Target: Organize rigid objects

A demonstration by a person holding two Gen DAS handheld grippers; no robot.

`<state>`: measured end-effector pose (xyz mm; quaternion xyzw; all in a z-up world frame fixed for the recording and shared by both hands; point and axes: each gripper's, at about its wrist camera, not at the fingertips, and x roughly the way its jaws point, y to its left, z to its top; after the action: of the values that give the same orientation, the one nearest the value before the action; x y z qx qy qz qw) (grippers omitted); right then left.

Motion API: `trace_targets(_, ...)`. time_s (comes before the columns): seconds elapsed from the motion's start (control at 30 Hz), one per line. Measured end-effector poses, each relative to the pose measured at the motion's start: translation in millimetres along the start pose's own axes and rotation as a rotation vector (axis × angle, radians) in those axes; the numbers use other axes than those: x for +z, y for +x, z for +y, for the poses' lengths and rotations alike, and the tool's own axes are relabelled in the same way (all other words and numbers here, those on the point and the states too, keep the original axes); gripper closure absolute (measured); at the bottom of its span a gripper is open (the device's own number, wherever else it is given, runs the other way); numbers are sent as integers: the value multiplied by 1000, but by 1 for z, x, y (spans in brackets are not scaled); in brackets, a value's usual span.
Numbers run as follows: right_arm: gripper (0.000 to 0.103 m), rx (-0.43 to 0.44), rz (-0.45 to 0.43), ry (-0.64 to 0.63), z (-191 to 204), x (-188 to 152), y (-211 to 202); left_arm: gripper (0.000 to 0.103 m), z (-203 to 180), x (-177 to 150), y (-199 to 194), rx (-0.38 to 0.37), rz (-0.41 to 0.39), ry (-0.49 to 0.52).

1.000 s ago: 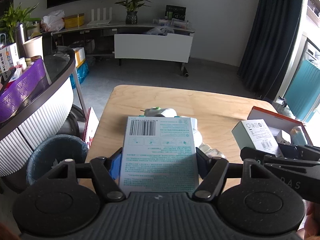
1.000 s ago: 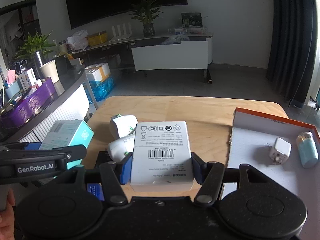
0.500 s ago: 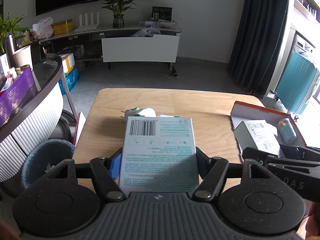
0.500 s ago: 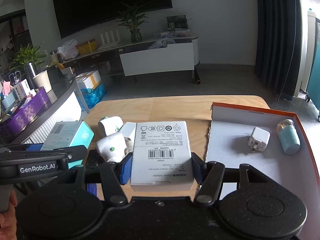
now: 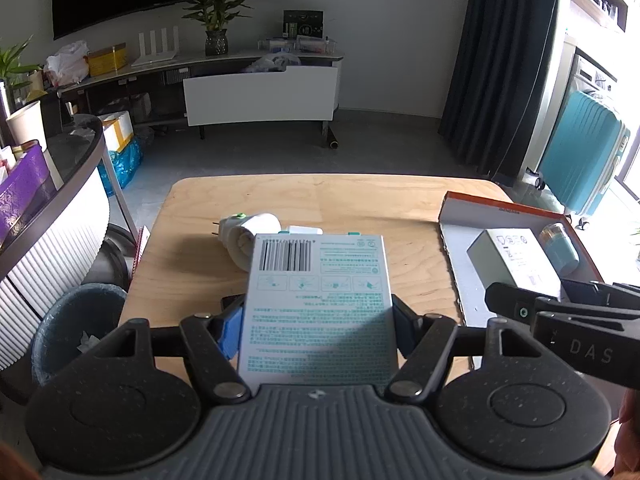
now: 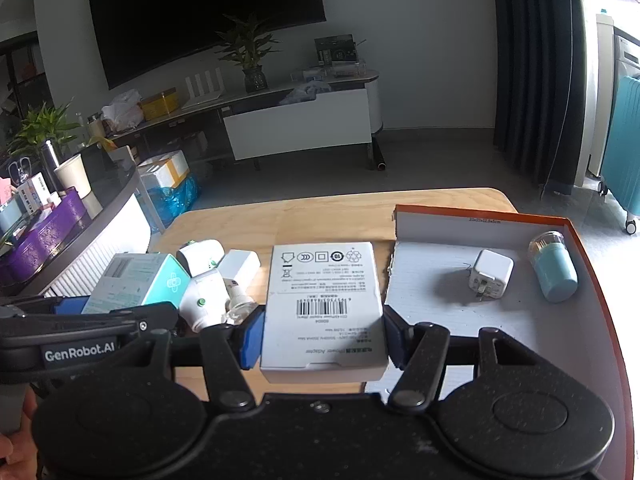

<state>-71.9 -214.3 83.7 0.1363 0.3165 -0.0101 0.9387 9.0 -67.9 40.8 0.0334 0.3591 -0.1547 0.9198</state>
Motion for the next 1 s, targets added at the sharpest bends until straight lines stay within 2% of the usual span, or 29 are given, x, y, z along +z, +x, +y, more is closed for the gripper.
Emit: trace_targets(1.0,32,-66,-13,73,-45,-2,-9,32,-42,-1,9,-58,20,63)
